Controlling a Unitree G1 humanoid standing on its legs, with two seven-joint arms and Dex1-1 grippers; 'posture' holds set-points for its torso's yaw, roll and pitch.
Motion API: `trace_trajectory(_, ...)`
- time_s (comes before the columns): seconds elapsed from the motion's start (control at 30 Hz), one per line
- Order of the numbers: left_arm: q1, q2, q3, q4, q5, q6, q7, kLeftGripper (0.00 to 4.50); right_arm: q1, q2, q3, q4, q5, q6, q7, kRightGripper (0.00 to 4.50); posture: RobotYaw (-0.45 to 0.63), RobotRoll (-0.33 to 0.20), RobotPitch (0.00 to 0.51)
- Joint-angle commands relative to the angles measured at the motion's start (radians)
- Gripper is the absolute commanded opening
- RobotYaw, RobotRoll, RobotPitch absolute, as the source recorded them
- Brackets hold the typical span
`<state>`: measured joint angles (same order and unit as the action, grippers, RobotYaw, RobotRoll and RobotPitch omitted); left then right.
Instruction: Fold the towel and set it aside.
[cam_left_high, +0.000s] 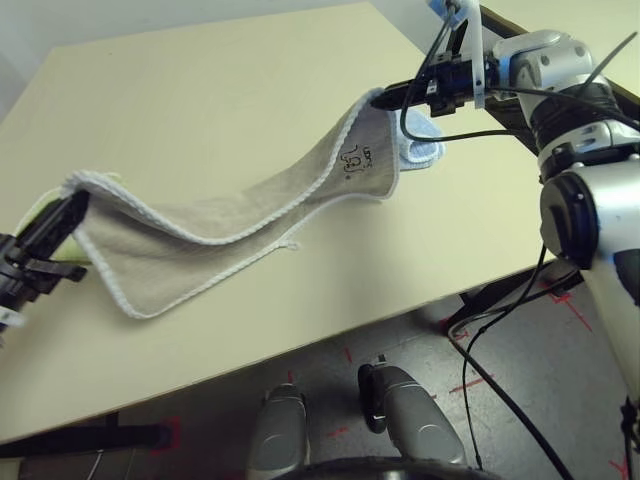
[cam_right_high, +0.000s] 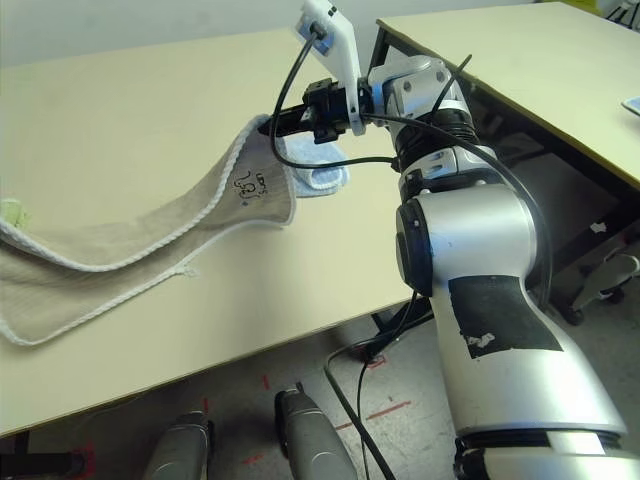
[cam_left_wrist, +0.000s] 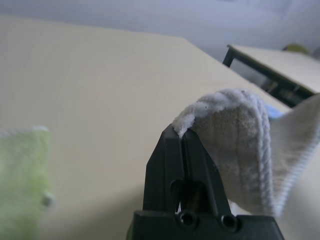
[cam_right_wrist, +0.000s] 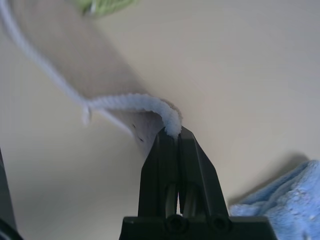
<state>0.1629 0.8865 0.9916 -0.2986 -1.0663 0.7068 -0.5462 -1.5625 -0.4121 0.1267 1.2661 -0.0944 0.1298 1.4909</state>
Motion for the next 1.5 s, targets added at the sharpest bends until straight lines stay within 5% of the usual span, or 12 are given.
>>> trace_trajectory(0.03,-0.050,0.085,-0.060,0.143,0.100,-0.067,-0.120,0.01,0.011,0.023,-0.008,0.002,-0.012,-0.112,-0.082,0.00,-0.02,0.000,0.161)
trace_trajectory(0.27,-0.243,0.229,-0.255,0.415,0.313,-0.282,-0.351,0.01,0.015,0.058,-0.054,0.017,0.000,-0.340,-0.366,0.00,-0.03,0.000,0.163)
trace_trajectory(0.47,-0.288,0.219,-0.297,0.458,0.395,-0.416,-0.474,0.01,0.036,0.053,-0.061,0.025,-0.003,-0.421,-0.399,0.00,-0.04,0.000,0.166)
trace_trajectory(0.63,-0.132,0.164,-0.279,0.346,0.438,-0.551,-0.637,0.01,0.097,0.048,-0.055,0.006,0.024,-0.435,-0.131,0.00,-0.04,0.000,0.170)
trace_trajectory(0.8,0.044,0.106,-0.249,0.227,0.430,-0.568,-0.743,0.01,0.126,0.029,-0.027,-0.009,0.013,-0.427,0.088,0.00,-0.03,0.000,0.174)
trace_trajectory(0.9,0.055,0.088,-0.220,0.223,0.391,-0.515,-0.714,0.01,0.115,0.025,-0.011,-0.008,0.027,-0.386,0.124,0.00,-0.03,0.000,0.174)
trace_trajectory(1.2,-0.137,0.185,-0.189,0.404,0.239,-0.190,-0.606,0.01,-0.004,0.044,-0.065,0.008,0.120,-0.166,0.051,0.00,-0.05,0.000,0.176)
trace_trajectory(1.5,-0.580,0.293,-0.368,0.835,0.432,-0.256,-0.403,0.01,-0.052,0.112,-0.169,0.035,0.102,-0.297,-0.522,0.00,-0.04,0.000,0.169)
